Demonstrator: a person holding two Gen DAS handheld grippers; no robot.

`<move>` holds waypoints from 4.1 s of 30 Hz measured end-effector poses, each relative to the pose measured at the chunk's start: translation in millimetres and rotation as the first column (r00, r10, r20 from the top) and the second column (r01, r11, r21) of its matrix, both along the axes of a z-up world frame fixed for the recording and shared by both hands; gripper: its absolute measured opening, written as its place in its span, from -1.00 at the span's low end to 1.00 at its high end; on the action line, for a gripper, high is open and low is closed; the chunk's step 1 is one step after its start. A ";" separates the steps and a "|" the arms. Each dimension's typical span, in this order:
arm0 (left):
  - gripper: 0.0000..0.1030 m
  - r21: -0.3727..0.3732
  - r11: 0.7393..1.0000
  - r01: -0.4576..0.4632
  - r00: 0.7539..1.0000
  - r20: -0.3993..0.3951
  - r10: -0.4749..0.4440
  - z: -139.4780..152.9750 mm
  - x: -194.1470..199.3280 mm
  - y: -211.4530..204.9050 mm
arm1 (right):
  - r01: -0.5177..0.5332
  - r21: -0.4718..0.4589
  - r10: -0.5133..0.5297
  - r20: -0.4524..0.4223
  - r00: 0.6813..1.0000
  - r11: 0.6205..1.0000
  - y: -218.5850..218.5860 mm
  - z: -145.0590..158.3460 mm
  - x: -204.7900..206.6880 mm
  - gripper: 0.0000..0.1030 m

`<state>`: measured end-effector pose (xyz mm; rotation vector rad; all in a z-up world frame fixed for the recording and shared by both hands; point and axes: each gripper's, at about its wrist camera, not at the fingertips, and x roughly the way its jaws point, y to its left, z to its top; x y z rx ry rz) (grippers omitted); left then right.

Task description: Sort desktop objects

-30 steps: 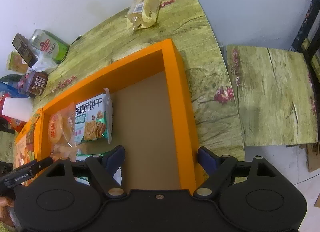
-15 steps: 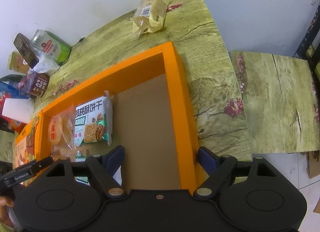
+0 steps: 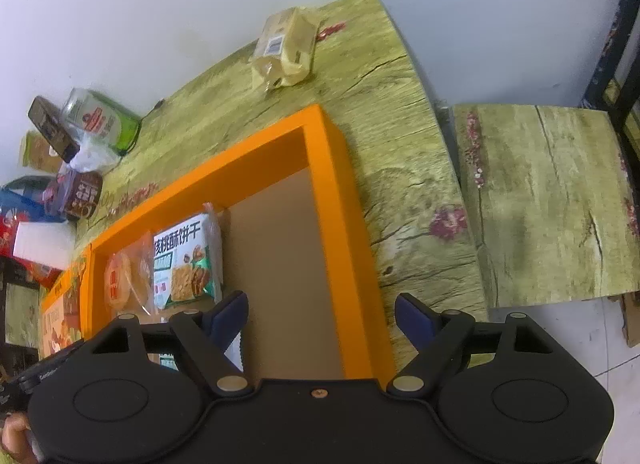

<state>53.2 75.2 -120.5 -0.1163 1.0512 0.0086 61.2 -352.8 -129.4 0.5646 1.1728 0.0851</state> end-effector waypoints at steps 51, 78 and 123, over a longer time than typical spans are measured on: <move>0.90 -0.159 0.847 0.508 0.851 0.244 -0.465 30.3 185.3 -192.7 | -0.113 -0.140 0.118 0.029 0.993 0.984 16.4 81.2 216.3 0.54; 0.63 -0.256 0.811 0.526 0.850 0.204 -0.486 -26.4 230.4 -207.6 | -0.117 -0.138 0.092 -0.173 0.981 0.983 33.6 -21.8 300.4 -0.11; 0.63 -0.204 0.795 0.571 0.820 0.198 -0.538 -31.0 234.2 -228.2 | 0.066 0.084 -0.063 -0.042 0.997 0.994 -43.3 -34.0 251.8 0.46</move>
